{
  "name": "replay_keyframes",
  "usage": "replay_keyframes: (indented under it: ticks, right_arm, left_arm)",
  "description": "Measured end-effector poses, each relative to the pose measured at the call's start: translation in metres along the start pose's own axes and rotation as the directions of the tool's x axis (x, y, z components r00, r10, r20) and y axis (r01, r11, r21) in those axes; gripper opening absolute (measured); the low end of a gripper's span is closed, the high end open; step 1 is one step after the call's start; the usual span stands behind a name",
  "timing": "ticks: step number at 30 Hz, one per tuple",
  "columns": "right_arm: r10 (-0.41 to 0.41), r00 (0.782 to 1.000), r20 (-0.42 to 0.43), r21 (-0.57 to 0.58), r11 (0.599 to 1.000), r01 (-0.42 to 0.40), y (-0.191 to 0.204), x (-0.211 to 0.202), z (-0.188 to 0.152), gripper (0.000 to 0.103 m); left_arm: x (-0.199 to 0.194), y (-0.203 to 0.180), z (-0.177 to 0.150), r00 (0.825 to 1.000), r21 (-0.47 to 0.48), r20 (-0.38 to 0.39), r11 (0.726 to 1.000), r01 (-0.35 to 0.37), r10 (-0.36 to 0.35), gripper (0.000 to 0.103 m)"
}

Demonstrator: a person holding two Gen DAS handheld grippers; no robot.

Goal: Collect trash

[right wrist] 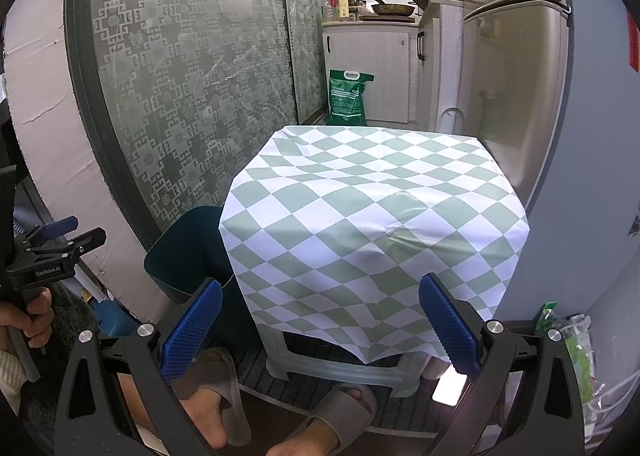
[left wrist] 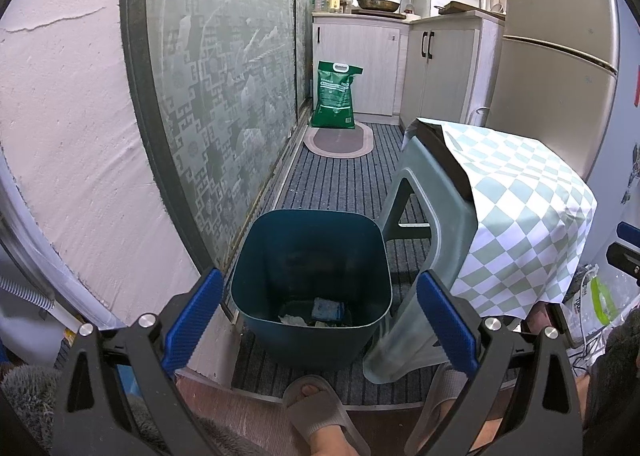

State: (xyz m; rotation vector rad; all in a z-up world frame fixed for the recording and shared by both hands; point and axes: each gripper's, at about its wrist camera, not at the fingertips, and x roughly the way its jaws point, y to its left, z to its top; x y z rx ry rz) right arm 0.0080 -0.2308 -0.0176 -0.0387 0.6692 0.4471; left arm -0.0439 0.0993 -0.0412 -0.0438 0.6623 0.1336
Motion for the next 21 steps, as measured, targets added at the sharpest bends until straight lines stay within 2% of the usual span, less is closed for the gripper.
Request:
replay_keyframes:
  ticks: [10,15,21]
  right_arm:
    - [-0.001,1.000,-0.003,0.005,1.000,0.001,-0.0012,0.0005,-0.0004,0.099]
    - [0.000,1.000,-0.004,0.006,1.000,0.000,-0.0017,0.0007,-0.0003,0.099]
    - [-0.002,1.000,-0.005,0.007,1.000,0.002,-0.0012,0.0011,-0.0011,0.099]
  left_arm:
    - [-0.0002,0.0007,0.0006,1.000,0.009,-0.002,1.000,0.009,-0.009,0.099]
    - [0.0006,0.0035,0.0015,1.000,-0.001,0.000,1.000,-0.021,0.021,0.099]
    - [0.0011,0.0061,0.0026,1.000,-0.003,-0.007,1.000,-0.015,0.015,0.099]
